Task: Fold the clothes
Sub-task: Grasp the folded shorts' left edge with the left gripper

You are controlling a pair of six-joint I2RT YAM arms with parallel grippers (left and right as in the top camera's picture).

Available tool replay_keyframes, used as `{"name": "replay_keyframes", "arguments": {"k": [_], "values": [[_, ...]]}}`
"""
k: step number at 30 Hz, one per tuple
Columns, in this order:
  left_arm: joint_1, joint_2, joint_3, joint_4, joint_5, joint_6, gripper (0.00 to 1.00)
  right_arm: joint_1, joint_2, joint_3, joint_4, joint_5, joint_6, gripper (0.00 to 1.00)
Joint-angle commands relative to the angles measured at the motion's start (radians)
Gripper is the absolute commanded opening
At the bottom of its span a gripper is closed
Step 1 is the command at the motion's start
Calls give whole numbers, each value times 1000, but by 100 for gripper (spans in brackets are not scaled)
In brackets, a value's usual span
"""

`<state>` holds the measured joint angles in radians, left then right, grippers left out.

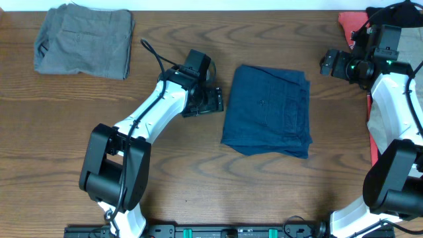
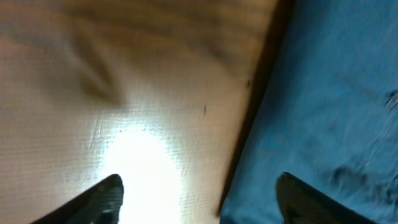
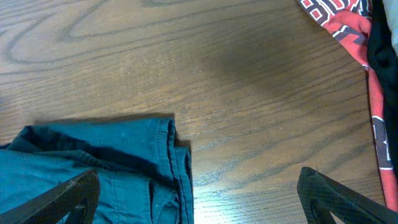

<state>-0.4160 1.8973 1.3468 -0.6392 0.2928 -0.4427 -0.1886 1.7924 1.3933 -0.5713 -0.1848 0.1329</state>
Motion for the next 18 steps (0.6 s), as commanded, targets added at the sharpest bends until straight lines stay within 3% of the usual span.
{"name": "replay_keyframes", "arguments": {"k": [1, 6, 13, 18], "values": [[-4, 32, -6, 40, 36, 29, 88, -7, -23, 15, -1, 2, 8, 99], [-4, 93, -6, 136, 192, 53, 99, -6, -23, 15, -1, 2, 8, 99], [-4, 170, -6, 216, 225, 54, 98, -6, -23, 15, -1, 2, 8, 99], [-6, 209, -6, 259, 333, 79, 98, -7, -23, 15, -1, 2, 8, 99]]}}
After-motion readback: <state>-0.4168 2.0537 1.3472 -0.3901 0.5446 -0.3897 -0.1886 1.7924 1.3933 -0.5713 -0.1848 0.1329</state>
